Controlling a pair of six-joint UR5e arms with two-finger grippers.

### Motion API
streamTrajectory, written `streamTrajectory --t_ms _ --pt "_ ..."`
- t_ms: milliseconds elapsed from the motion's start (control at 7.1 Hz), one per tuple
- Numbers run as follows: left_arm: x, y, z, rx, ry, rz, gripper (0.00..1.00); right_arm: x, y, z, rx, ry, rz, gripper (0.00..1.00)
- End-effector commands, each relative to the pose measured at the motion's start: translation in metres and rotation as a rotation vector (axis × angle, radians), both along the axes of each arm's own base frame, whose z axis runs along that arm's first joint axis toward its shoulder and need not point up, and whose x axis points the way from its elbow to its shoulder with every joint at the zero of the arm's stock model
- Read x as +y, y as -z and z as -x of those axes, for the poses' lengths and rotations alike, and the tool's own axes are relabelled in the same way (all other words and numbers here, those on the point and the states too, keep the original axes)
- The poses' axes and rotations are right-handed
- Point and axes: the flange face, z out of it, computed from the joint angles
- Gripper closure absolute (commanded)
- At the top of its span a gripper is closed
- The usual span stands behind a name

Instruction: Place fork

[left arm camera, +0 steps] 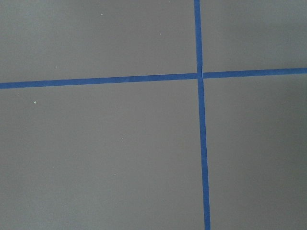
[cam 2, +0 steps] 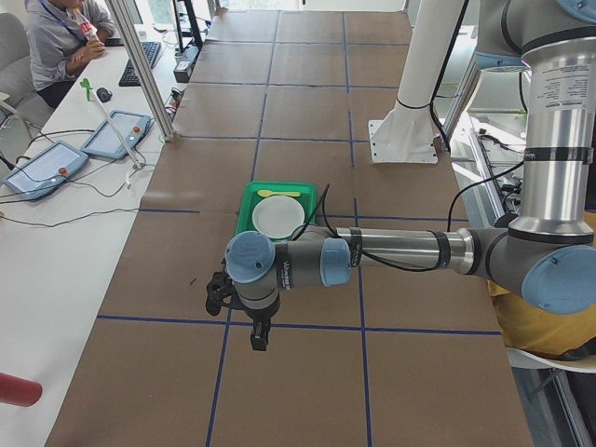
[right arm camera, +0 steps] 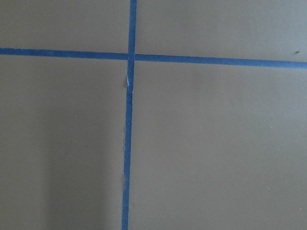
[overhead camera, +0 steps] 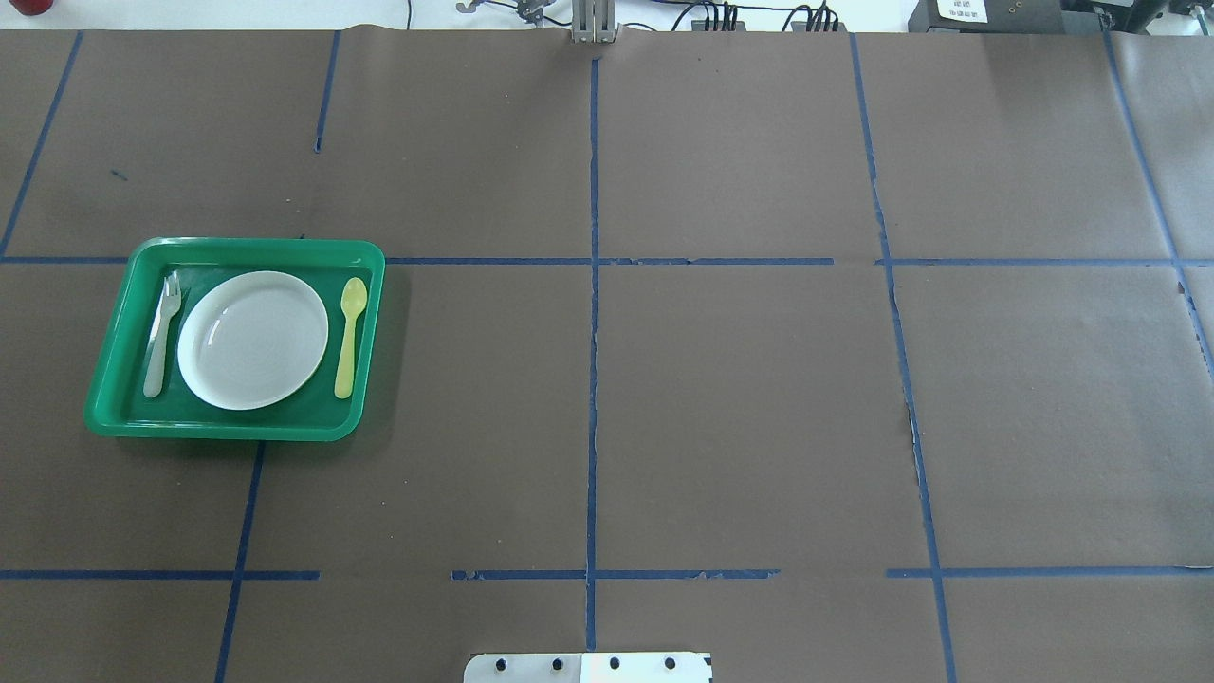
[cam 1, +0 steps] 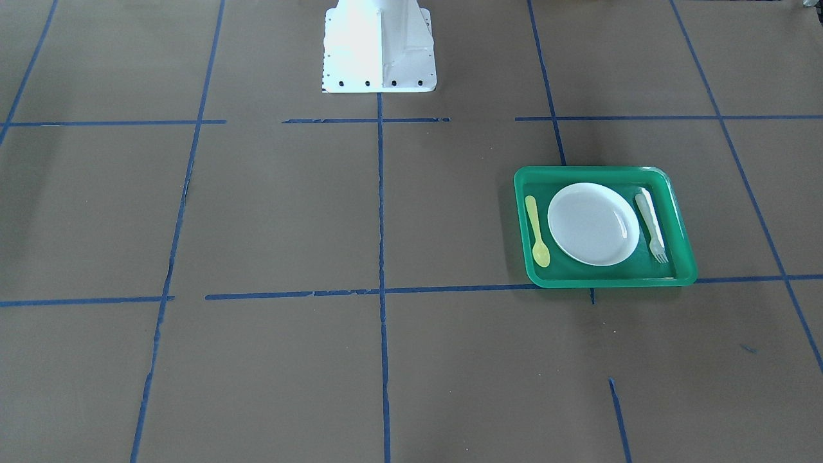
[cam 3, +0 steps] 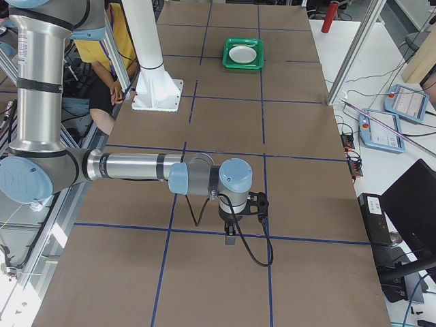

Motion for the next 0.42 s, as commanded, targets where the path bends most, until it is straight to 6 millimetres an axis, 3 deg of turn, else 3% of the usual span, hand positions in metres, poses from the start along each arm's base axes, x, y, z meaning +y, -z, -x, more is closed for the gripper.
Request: streamTrajectory --t_ms 0,282 --pt "-0.0058 0.0070 0.0009 -0.001 0.000 -0.018 0.00 0.0000 0.0000 0.0000 0.000 0.000 0.000 0.00" --pt "-0.0102 0.0127 0.0014 -0.003 0.000 -0.029 0.00 0.0000 0.0000 0.0000 0.000 -0.001 0.001 0.00"
